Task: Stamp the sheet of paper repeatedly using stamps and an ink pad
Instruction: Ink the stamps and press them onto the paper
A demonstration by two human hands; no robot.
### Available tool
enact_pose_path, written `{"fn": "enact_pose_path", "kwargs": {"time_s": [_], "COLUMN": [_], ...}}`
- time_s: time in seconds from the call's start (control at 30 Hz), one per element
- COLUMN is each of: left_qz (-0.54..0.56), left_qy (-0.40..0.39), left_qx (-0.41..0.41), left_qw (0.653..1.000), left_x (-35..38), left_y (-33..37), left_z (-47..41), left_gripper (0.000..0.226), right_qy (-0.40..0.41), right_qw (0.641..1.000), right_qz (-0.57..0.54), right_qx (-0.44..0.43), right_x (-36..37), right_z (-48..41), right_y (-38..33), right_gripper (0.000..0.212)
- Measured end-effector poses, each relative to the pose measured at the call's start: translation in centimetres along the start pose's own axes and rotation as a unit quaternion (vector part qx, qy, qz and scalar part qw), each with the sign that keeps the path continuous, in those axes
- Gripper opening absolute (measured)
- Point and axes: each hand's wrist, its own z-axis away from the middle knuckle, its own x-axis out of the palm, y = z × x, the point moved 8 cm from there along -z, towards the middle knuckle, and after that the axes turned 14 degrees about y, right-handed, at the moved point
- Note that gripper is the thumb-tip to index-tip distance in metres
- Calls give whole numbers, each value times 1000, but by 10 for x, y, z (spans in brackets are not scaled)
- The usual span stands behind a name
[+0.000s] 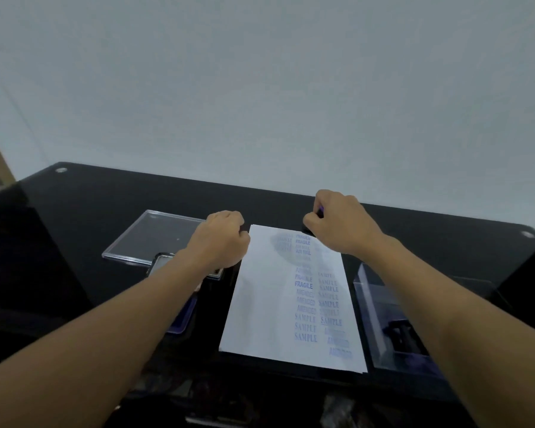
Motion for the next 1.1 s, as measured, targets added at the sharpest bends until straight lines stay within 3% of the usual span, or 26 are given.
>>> {"fn": "enact_pose_path", "kwargs": {"time_s": [0.23,0.47,0.6,0.7,0.87,1.1], "left_qz": [-23,-62,-104,-133,-147,-158], "left_qy": [31,76,87,72,111,124], "left_qx": [-34,-119,-133,-137,-127,-117], "left_qw": [999,988,982,979,975,973], "left_x": [-45,-79,-80,-72,-67,-68], "left_y": [-55,-148,-188,-201,-201,-199], "left_z": [50,99,115,124,132,135], "left_gripper": [34,23,42,48,45,43], "right_qy": [-32,-105,-133,-153,-134,-107], "right_qw": [997,989,980,975,973,971], "right_qz": [-62,-90,-98,-94,-63,-38], "right_qx": [-16,-58,-112,-128,-175,-210], "right_x": [36,100,127,143,158,173], "right_z": [50,86,98,100,97,103], "right_y": [-62,-129,-164,-181,-203,-214], "right_gripper": [15,16,24,27,12,18]}}
